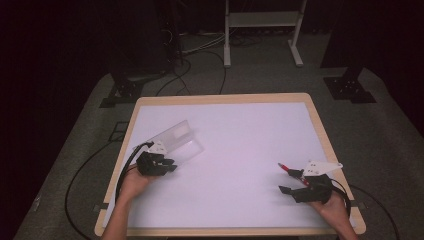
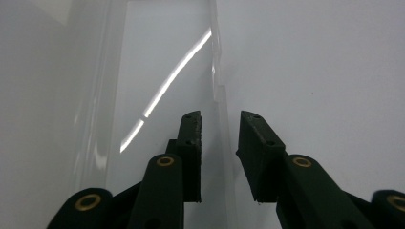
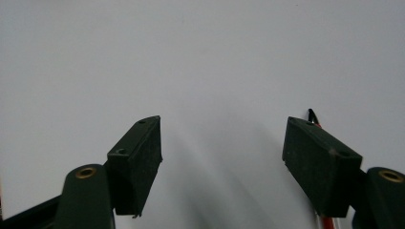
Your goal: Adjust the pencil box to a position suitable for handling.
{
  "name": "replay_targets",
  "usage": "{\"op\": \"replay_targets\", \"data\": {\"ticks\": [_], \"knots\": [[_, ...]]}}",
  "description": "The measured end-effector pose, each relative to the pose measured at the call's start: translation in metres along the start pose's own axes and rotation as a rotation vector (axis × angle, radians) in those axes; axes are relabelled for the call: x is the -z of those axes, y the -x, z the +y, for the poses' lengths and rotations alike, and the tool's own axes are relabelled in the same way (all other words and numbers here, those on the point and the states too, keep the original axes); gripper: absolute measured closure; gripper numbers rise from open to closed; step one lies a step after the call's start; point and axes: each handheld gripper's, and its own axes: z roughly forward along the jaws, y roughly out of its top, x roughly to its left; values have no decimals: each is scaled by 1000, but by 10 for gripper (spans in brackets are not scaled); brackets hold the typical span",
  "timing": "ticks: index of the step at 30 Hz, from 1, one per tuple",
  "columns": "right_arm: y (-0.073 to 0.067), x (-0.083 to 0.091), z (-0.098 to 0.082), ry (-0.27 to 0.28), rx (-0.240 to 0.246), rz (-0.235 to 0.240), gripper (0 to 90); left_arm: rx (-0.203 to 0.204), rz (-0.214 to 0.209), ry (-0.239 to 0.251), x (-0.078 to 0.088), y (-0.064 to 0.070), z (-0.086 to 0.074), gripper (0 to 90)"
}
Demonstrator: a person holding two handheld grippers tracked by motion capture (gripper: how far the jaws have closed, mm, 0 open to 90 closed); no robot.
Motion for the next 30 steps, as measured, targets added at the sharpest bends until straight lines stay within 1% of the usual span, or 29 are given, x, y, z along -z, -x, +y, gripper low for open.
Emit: {"op": "replay_targets", "data": {"ticks": [6,9,12,14,16,19,21,24,28,30], "knots": [[0,0,0,0,4,1,286,1,-12,-17,-4,-1,-1,770],[0,0,0,1,2,2,286,5,-19,-9,-4,-2,-3,812],[1,0,0,0,2,2,286,-3,-32,-6,-4,-1,-3,860],[1,-1,0,-1,0,4,286,-7,-22,-9,-4,-1,-2,870],[1,-1,0,0,0,4,286,-25,-3,-12,-2,0,-3,889],[1,0,0,1,1,5,286,-17,-2,2,0,0,-2,892],[2,0,0,0,-2,5,286,-31,6,-7,0,0,-2,893],[3,0,0,1,-1,5,286,-30,6,-4,0,0,-2,894],[4,1,-1,3,-9,2,286,-35,9,9,3,2,0,894],[4,2,-1,7,-6,0,287,-51,16,20,7,5,3,894]]}}
